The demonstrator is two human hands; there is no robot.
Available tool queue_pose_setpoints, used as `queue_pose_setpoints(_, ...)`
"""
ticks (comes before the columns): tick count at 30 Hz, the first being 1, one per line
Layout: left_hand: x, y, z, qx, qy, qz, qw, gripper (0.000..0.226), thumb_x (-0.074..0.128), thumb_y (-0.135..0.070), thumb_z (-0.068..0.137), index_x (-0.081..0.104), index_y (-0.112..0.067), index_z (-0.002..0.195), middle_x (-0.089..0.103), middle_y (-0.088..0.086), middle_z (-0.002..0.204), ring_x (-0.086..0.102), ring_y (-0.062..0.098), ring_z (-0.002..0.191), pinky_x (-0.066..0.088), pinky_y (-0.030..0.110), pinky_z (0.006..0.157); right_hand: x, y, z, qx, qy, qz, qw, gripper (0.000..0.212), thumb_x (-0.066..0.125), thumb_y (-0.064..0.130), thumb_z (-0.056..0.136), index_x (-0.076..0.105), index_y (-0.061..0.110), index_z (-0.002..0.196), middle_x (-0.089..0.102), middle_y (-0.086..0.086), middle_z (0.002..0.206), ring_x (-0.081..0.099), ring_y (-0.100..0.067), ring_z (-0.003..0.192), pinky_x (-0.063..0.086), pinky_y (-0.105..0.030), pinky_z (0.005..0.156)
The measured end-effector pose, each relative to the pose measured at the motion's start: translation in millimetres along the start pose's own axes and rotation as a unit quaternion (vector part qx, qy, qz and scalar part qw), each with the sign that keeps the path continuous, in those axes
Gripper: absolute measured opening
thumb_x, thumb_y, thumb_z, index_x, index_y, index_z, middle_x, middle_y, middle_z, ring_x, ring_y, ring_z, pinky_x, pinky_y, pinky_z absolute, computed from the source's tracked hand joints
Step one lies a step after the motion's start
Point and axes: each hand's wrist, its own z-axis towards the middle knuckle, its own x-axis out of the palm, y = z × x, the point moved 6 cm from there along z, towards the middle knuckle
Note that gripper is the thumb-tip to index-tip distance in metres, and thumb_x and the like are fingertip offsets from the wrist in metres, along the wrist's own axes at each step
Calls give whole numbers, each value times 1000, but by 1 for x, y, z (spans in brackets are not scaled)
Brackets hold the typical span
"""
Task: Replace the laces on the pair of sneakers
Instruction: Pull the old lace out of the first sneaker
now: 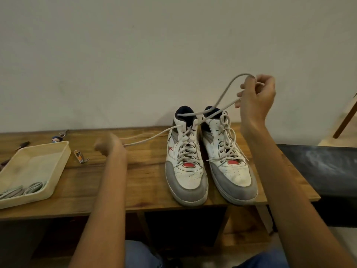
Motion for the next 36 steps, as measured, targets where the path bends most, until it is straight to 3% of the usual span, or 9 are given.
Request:
queue_pose_setpoints(3, 16, 8, -12, 64, 46, 305, 949, 67, 60, -22, 85, 26, 2, 137, 38, 21, 141, 42, 34, 126, 40, 42, 100, 3, 18, -5, -22, 60, -49, 997, 17, 43, 2, 92, 40, 17, 98, 54, -3, 74, 55, -14, 53, 43, -22, 46)
queue_pose_setpoints(6, 35, 16, -41, 123, 86, 524, 839, 86, 61, -33, 86, 10, 2, 146, 0, 32, 151, -3, 45, 141, 14, 58, 109, 22, 9, -19, -29, 193, -250, 948, 15, 41, 2, 94, 42, 12, 106, 59, -10, 82, 61, -28, 64, 53, -37, 55)
queue_pose_setpoints(10, 72, 25, -82, 321, 225, 511, 765, 57, 57, -36, 89, 40, -9, 136, 26, 19, 148, 22, 35, 139, 27, 52, 109, 33, -47, -62, 178, 464, -499, 710, 19, 50, 12, 95, 56, 0, 109, 62, -13, 91, 66, -23, 68, 58, -31, 61)
queue_pose_setpoints(12, 88, 31, -119, 401, 361, 443, 716, 54, 54, -36, 92, 40, -13, 138, 39, 6, 144, 37, 21, 132, 34, 34, 104, 34, -53, -72, 195, 503, -509, 670, 23, 56, 23, 94, 59, 4, 106, 58, -5, 86, 65, -19, 67, 58, -27, 61)
queue_pose_setpoints(16, 94, 42, -140, 473, 392, 434, 659, 35, 58, -24, 90, 52, -17, 124, 51, 4, 130, 50, 13, 112, 38, 20, 83, 40, -42, -49, -19, 335, -546, 767, 21, 53, 24, 94, 62, 5, 98, 65, -7, 84, 66, -24, 76, 55, -35, 73)
queue_pose_setpoints(21, 87, 38, -133, 504, 341, 410, 680, 19, 55, -21, 92, 53, -16, 111, 55, 2, 116, 45, 7, 89, 32, 18, 67, 63, -61, -72, -134, 274, -447, 841, 23, 53, 27, 95, 56, 6, 104, 59, -3, 89, 55, -18, 80, 42, -29, 66)
queue_pose_setpoints(27, 84, 36, -128, 515, 326, 416, 675, 17, 53, -13, 89, 53, -17, 106, 58, 0, 102, 51, 12, 78, 35, 20, 60, 68, -84, -63, -115, 219, -388, 888, 19, 55, 23, 92, 57, 8, 80, 51, 1, 72, 44, -12, 65, 30, -23, 59)
queue_pose_setpoints(31, 83, 33, -127, 497, 291, 404, 710, 20, 48, -6, 89, 56, -16, 105, 59, 3, 101, 50, 12, 74, 34, 18, 56, 56, -106, -50, 54, 198, -252, 946, 21, 53, 15, 86, 60, 2, 72, 59, -11, 64, 56, -26, 62, 45, -36, 59)
queue_pose_setpoints(36, 94, 48, -134, 525, 285, 482, 640, 20, 50, -24, 94, 62, -20, 110, 42, 10, 138, 37, 26, 127, 40, 35, 96, 52, -110, -51, 79, 233, -216, 945, 14, 53, 16, 87, 64, 9, 82, 60, 0, 65, 56, -17, 63, 46, -36, 61)
